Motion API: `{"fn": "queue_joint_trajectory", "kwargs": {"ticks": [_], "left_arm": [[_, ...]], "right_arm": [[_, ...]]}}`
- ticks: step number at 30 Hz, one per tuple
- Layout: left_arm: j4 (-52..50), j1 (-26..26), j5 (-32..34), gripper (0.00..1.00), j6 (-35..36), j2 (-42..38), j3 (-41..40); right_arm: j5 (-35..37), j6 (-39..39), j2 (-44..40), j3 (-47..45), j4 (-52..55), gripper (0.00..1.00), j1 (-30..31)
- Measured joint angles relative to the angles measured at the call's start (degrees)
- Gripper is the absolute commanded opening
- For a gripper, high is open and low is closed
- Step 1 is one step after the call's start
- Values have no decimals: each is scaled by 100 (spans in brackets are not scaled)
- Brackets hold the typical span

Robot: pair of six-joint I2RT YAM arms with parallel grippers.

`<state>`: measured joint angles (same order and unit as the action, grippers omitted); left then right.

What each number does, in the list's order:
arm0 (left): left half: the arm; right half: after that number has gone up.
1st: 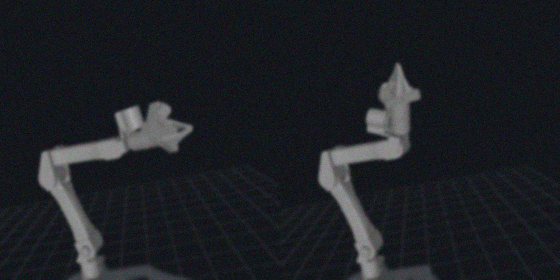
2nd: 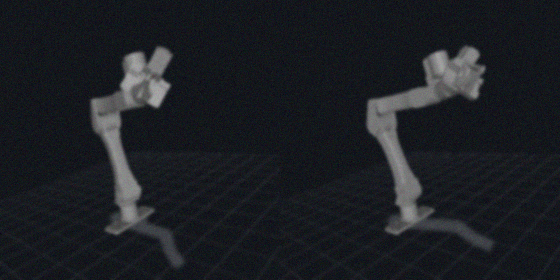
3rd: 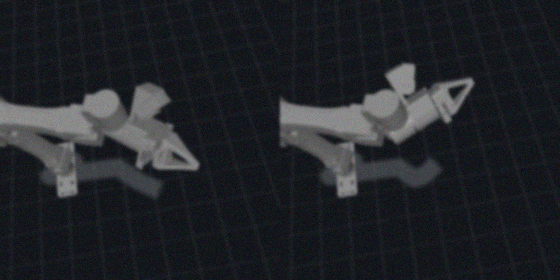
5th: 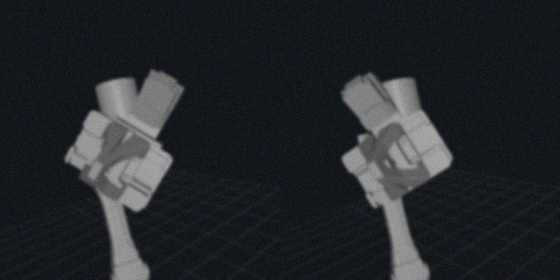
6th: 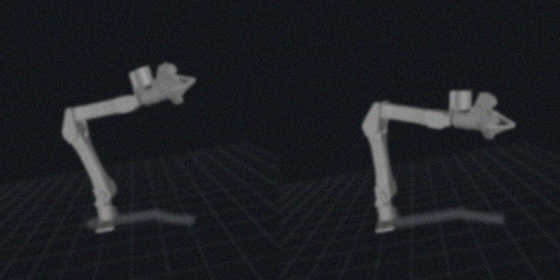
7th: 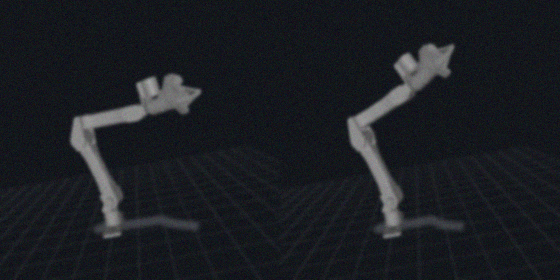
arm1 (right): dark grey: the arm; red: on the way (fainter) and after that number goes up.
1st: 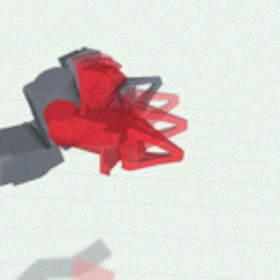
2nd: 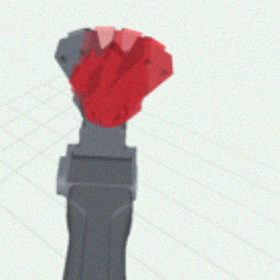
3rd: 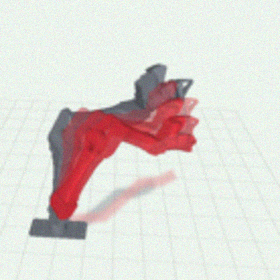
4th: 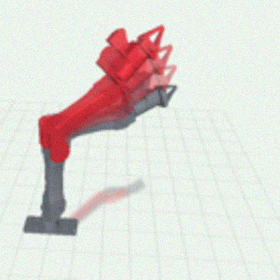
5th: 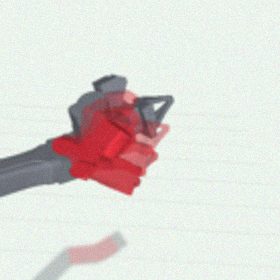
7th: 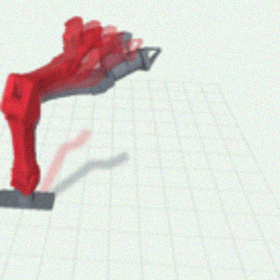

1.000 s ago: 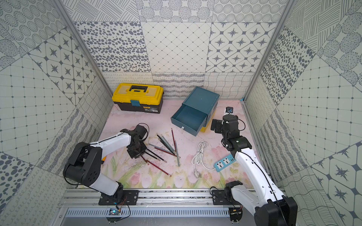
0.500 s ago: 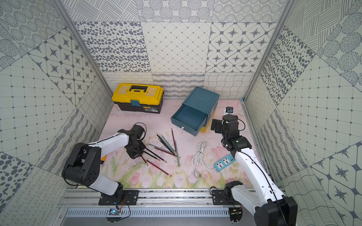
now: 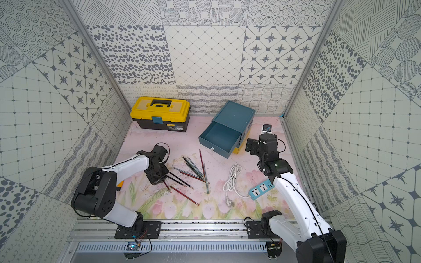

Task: Please place the pencils in the drawer according to their color
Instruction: Pick up the pencil from the center of the board, then place the pencil in the drawer.

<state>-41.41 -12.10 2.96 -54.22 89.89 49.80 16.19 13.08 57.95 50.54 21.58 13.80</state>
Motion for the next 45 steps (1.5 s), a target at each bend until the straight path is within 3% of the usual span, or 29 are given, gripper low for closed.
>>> {"fn": "queue_joint_trajectory", "kwargs": {"ticks": [15,28,35,45], "left_arm": [[-527,28,162,0,411,-857,603],[-479,-94,-874,0,339,-1523,1725],[42,-691,-1222,0,166,-1257,2728],[1110,-1572,-1600,0,-70,-136,4280]], "right_arm": [[42,13,0,0,4,99,0],[212,74,-105,-55,4,99,0],[236,149,-160,-55,7,99,0],[236,153,-334,-79,15,99,0]]}}
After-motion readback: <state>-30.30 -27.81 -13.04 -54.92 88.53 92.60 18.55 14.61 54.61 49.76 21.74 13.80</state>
